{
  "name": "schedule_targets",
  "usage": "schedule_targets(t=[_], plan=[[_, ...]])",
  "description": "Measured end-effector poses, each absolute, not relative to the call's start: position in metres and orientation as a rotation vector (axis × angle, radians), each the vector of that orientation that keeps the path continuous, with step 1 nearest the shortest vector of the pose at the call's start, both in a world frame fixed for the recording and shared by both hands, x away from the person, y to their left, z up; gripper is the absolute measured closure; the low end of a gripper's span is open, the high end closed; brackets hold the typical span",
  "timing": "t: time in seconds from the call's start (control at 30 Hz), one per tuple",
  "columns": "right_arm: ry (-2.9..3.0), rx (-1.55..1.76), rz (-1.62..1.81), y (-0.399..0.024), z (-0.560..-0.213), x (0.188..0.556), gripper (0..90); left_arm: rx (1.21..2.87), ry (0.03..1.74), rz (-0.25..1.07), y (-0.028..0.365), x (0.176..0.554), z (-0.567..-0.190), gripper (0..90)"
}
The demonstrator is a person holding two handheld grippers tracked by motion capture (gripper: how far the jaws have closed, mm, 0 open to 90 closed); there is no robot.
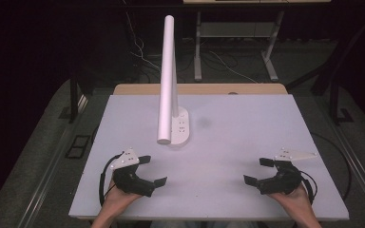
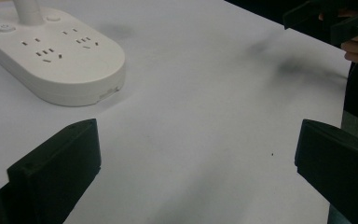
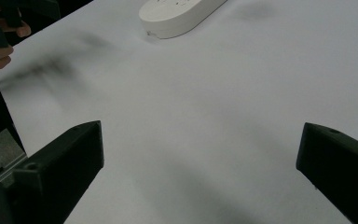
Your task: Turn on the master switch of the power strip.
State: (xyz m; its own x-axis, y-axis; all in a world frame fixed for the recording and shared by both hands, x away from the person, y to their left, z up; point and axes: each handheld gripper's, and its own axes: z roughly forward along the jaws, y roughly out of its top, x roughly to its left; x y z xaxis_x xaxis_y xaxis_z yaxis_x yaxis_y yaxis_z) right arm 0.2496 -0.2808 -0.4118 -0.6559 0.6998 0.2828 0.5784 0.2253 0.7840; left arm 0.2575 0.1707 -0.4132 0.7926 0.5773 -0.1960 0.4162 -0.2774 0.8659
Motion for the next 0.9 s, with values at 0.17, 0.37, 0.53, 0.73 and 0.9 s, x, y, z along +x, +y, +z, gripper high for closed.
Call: schedule_targets(t=[0.17, 0.37, 0.53, 0.73, 0.9], plan=[[2.349, 1.235, 1.412, -0.282, -0.412, 0.25, 0.2, 1.932, 0.746, 0.189, 0.17, 0.258, -0.411, 0.0], [2.351, 1.247, 1.413, -0.283, -0.412, 0.249, 0.2, 1.946, 0.755, 0.161, 0.17, 0.26, -0.409, 0.0], [2.355, 1.24, 1.408, -0.282, -0.412, 0.249, 0.2, 1.969, 0.754, 0.153, 0.17, 0.262, -0.408, 0.0], [2.352, 1.231, 1.406, -0.283, -0.411, 0.249, 0.2, 1.974, 0.752, 0.14, 0.167, 0.266, -0.403, 0.0], [2.355, 1.241, 1.402, -0.283, -0.412, 0.249, 0.2, 1.981, 0.749, 0.144, 0.167, 0.27, -0.396, 0.0]])
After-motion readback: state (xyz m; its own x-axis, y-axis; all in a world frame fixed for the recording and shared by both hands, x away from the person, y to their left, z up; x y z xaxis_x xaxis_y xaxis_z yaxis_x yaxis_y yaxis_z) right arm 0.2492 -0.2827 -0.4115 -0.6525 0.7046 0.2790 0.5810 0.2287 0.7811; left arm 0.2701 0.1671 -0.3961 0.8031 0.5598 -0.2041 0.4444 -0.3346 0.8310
